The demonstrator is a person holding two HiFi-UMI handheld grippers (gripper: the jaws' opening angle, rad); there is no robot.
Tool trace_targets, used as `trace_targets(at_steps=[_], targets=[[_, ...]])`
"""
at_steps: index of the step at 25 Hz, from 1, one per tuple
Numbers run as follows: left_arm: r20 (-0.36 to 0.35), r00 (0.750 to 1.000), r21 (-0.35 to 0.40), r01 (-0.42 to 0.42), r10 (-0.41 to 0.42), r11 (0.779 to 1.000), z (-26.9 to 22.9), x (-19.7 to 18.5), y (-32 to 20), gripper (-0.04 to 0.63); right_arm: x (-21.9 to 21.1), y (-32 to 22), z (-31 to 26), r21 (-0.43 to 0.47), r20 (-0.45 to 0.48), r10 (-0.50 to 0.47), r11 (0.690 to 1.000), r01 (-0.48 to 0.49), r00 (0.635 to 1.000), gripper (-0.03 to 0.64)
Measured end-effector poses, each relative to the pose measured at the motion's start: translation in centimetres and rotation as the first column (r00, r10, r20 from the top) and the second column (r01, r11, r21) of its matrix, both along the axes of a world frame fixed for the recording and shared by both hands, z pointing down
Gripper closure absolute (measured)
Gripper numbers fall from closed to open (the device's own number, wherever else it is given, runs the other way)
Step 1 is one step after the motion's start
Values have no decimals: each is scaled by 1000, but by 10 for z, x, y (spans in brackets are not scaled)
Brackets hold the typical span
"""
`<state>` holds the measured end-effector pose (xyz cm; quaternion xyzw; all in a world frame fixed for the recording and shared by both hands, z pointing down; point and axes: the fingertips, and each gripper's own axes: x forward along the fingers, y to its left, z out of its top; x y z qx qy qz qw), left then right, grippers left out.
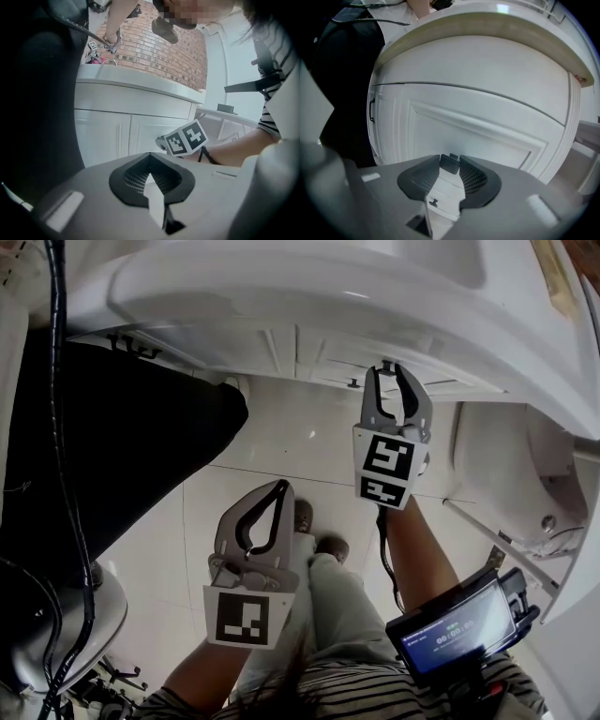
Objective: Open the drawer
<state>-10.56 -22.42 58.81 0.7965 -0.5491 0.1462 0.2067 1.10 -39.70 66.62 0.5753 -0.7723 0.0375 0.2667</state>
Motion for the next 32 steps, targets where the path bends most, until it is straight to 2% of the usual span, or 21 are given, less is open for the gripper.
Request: trace_targets(at_steps=[8, 16, 24, 32], targets=[[-21, 1000, -8, -17, 17, 1000, -26, 12, 9, 580, -5, 15, -16, -39, 3, -34, 999, 34, 999, 494], [-37, 999, -7, -11, 11, 1000, -39, 19, 31, 580, -9, 81, -6, -109, 16, -65, 992, 67, 998, 500], [-24, 999, 9, -23, 23, 1000, -56, 26, 70, 580, -18, 157, -6, -174, 37, -96, 979, 101, 995, 505], [-8, 1000, 8, -20, 20, 1000, -52, 40, 94, 580, -10, 196, 11, -221, 42, -100, 969, 107, 994, 508]])
